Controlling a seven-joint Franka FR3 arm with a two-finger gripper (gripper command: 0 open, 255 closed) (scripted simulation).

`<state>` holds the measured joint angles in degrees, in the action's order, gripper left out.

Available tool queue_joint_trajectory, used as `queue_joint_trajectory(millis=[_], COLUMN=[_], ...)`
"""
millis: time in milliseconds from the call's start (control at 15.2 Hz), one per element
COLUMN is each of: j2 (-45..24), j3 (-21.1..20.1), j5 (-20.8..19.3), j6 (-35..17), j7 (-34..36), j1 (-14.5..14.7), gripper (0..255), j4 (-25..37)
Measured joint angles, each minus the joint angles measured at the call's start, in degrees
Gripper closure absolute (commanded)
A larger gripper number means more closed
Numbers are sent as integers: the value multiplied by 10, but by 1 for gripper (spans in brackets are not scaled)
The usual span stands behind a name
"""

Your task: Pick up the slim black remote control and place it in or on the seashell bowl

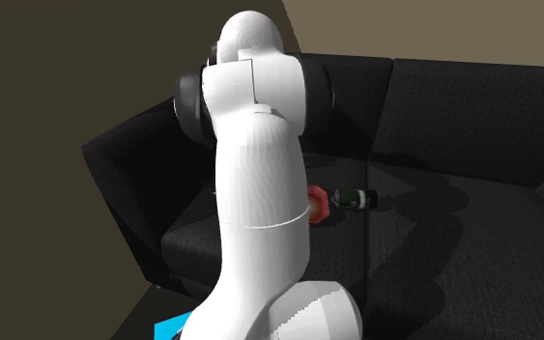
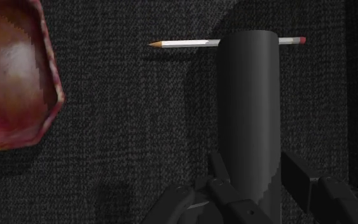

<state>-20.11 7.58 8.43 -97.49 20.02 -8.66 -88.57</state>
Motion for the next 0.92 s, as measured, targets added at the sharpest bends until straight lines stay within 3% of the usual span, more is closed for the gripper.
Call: queue_joint_trajectory(millis=[462, 924], j2=[118, 203], j3=[26, 60], j5=[-21, -50], j6=[-48, -73], j7=[-54, -115], j1=[-26, -61], gripper=[255, 255], j4=[-170, -283])
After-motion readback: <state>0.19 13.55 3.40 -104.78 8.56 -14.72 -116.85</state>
